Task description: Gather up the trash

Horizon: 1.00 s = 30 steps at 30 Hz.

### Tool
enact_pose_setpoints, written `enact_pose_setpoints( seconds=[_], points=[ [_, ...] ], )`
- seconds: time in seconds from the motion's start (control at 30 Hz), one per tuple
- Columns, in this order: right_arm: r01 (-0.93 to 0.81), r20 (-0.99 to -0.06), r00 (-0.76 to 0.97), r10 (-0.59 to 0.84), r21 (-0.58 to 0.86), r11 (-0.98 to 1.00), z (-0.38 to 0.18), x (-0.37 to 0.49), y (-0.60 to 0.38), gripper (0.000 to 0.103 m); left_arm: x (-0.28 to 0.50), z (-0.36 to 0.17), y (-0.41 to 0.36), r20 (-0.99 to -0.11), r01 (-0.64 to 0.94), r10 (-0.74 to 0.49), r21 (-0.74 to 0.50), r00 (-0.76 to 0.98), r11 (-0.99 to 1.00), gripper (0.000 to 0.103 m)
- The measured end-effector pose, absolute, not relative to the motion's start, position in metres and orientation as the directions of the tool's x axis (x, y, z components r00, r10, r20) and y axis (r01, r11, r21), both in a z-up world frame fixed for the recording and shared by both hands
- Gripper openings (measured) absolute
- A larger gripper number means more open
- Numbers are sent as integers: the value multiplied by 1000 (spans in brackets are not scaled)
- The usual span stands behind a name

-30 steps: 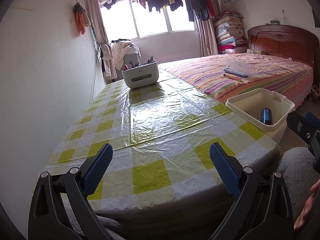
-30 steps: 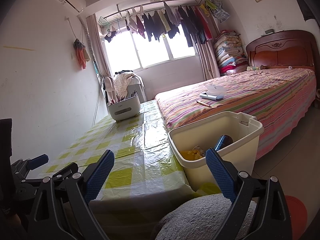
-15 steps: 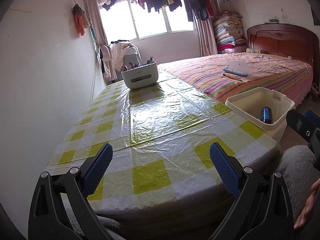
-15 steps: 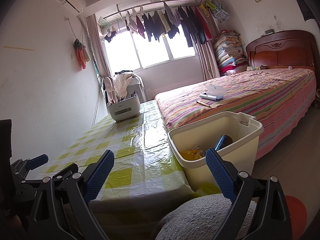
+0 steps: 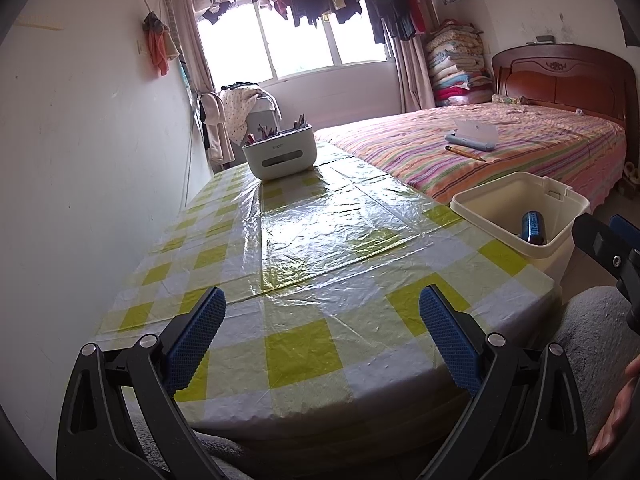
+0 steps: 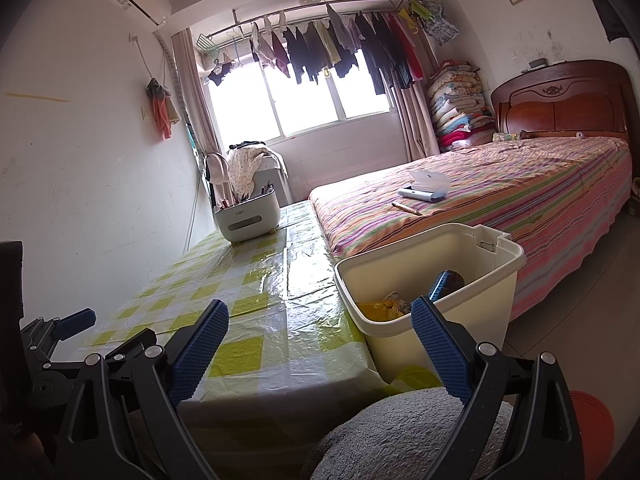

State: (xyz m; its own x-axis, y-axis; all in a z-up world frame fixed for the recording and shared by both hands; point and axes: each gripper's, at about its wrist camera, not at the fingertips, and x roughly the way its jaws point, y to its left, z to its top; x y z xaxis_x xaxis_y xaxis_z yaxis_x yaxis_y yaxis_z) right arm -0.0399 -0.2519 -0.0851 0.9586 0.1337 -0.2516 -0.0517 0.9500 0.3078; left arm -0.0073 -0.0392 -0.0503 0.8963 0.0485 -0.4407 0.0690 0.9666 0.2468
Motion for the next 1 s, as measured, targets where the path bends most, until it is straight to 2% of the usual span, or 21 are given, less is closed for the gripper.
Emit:
enact_pose_setpoints(
  seconds=[1.0],
  points=[
    [-47,-255,958,129,307,950,-87,-40,-256,90,-8,-51,-43,-451,97,27,248,892,964,96]
  ],
)
